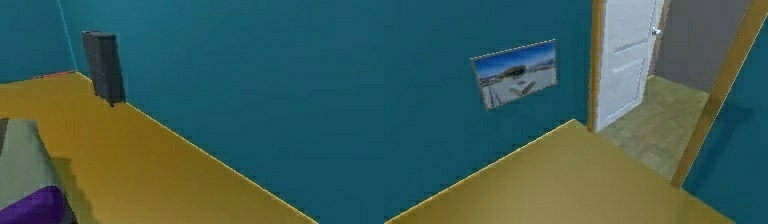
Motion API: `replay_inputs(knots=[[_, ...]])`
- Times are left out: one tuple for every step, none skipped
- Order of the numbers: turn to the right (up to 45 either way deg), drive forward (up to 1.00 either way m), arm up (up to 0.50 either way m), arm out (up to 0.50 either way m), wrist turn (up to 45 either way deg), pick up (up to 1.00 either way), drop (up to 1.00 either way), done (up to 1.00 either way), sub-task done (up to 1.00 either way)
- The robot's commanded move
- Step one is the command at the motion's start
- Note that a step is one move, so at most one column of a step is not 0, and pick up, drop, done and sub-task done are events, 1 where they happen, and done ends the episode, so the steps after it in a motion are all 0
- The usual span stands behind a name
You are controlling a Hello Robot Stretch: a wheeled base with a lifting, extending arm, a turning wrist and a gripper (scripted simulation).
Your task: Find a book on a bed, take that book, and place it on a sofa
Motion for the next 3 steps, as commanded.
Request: replay_inputs(knots=[[0.0, 0.4, 0.0, 0.0, 0.0, 0.0, 0.0, 0.0, 0.0], [-45.0, 0.0, 0.0, 0.0, 0.0, 0.0, 0.0, 0.0, 0.0], [-45.0, 0.0, 0.0, 0.0, 0.0, 0.0, 0.0, 0.0, 0.0]])
